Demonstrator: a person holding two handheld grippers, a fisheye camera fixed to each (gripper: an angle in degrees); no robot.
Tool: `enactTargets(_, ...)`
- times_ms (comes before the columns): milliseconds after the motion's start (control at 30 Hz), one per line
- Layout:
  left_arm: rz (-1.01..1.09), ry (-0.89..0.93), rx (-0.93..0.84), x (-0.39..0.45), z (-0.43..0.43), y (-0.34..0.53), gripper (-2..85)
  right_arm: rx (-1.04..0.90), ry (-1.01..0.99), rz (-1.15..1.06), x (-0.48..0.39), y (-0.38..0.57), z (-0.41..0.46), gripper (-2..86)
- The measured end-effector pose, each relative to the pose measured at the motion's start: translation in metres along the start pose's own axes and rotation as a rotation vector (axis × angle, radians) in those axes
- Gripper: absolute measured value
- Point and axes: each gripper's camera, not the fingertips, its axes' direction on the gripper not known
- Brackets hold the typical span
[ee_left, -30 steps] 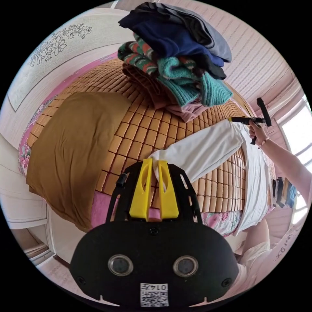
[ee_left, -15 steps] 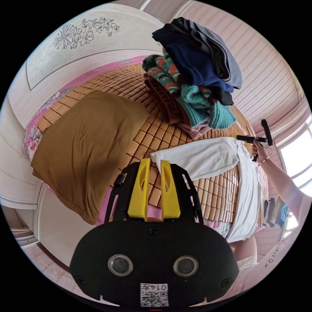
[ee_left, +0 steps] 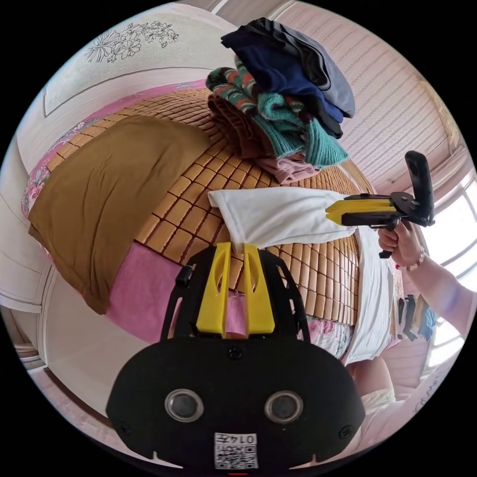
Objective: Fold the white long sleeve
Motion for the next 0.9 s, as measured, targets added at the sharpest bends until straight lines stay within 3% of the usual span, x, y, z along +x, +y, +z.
enactTargets(267,0.022,0.003,0.067,0.005,0.003,0.015,4.5,-0.095,0.082,-0.036,-0.101,-0.101,0.027,11.2)
enactTargets(467,0.034,0.003,0.069,0.014,0.003,0.017,1.2,-0.152,0.196,0.017,-0.123,-0.111,0.014,1.7)
enactTargets(667,0.111,0.11,0.133,0.043,-0.019,0.029,-0.8,-0.016,0.122,0.069,-0.109,-0.051,-0.085,0.2)
enactTargets(900,0.339,0.337,0.224,0.138,-0.046,0.031,-0.9,0.259,0.042,0.348,-0.068,0.11,-0.253,0.2)
